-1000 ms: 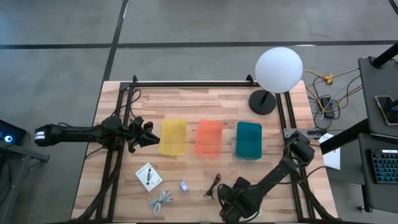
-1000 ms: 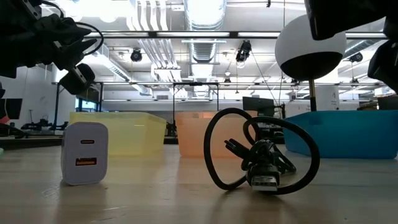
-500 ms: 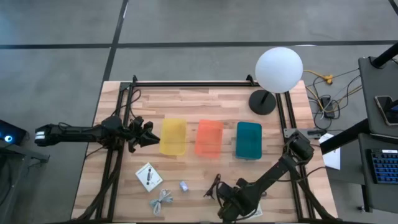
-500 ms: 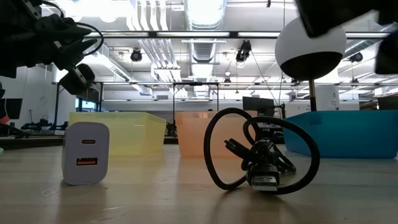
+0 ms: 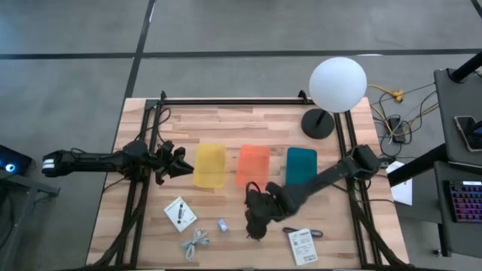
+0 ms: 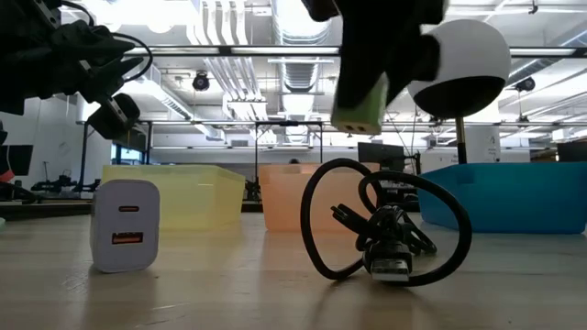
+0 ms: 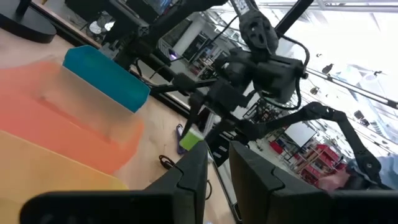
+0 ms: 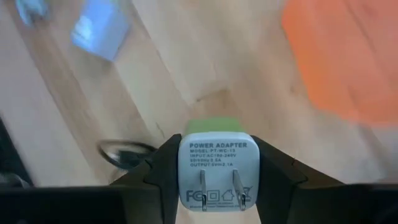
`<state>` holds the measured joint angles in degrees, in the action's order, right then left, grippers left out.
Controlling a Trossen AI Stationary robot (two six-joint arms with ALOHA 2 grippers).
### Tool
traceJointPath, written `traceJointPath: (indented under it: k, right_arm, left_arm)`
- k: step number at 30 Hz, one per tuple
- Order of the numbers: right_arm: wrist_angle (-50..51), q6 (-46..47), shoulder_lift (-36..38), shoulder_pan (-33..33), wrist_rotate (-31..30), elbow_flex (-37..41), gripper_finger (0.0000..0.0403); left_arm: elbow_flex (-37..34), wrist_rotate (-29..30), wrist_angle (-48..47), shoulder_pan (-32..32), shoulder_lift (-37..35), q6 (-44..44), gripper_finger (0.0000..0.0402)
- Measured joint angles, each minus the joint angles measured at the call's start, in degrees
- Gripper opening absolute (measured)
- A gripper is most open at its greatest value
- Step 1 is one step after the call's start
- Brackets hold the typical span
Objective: Pick and place items into bin
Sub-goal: Put the green charger adapter into the orange bin, then put the purple charger adapter into the orange bin
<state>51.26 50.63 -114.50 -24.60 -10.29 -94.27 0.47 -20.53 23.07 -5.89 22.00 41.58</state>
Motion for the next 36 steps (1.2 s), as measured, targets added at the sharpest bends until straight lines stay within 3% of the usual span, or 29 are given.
traceJointPath:
  k: [7, 20, 30, 36]
  right_arm:
    - [3.0, -15.2, 1.7, 6.1, -0.5, -0.1, 0.0136]
    - [0.0, -24.7, 0.9, 19.5, -1.4, 0.5, 0.0155]
    - [0.8, -28.6, 1.6, 19.1, -6.2, 0.7, 0.0278]
    - [-0.5, -33.0, 2.8, 12.6, -2.9, -1.1, 0.0291]
  left_arm:
    - [0.0, 0.0, 0.0, 0.0, 0.7, -0.2, 0.0052]
    - [0.0, 0.0, 0.0, 0.0, 1.8, -0.1, 0.0052]
    - [0.0, 0.3, -0.1, 0.0, 2.2, 0.0, 0.0052]
    - [0.0, -1.7, 0.1, 0.0, 1.8, -0.1, 0.0052]
